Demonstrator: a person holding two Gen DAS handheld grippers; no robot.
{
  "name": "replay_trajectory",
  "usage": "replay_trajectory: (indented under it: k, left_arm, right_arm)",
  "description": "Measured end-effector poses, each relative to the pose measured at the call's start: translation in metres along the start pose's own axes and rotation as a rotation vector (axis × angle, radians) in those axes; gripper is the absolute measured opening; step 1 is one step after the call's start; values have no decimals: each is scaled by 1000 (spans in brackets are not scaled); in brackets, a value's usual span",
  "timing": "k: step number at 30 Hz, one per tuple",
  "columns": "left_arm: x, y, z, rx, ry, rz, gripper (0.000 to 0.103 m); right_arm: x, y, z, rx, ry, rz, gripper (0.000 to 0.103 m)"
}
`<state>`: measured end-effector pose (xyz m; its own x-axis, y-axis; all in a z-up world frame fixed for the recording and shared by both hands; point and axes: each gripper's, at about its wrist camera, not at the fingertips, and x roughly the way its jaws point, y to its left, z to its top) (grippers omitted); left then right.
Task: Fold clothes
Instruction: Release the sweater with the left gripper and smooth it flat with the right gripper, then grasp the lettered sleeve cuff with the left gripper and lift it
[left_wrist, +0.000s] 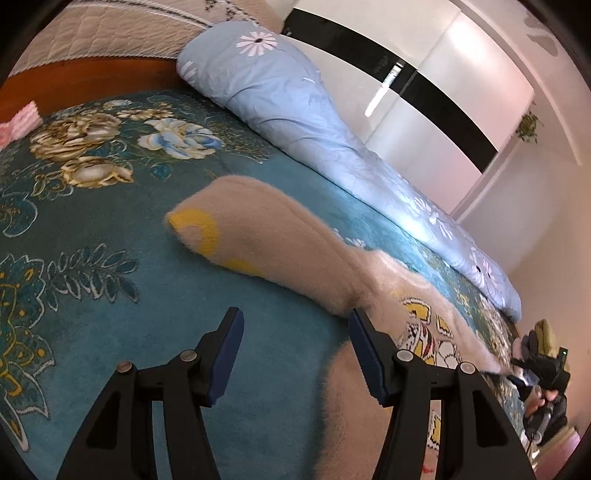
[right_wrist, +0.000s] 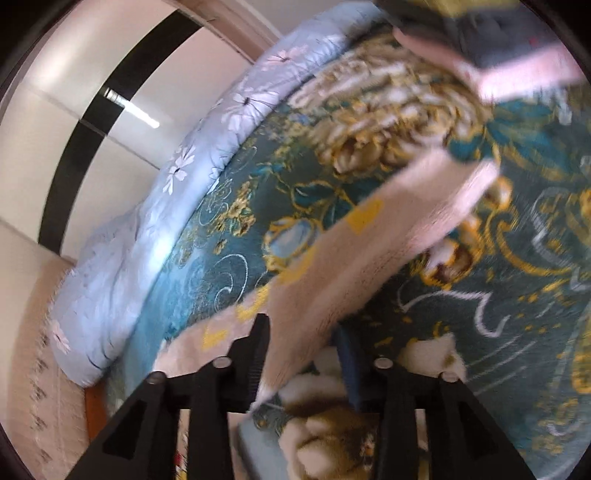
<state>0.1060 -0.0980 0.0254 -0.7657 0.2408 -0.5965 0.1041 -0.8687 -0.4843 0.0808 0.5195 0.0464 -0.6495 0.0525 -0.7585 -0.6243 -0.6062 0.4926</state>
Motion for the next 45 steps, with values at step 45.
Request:
replay_trajectory:
  k: [45]
  left_arm:
    - [58, -2, 86, 147, 155, 512, 69]
  right_arm:
    - [-19, 134, -201, -596, 7, 27, 55]
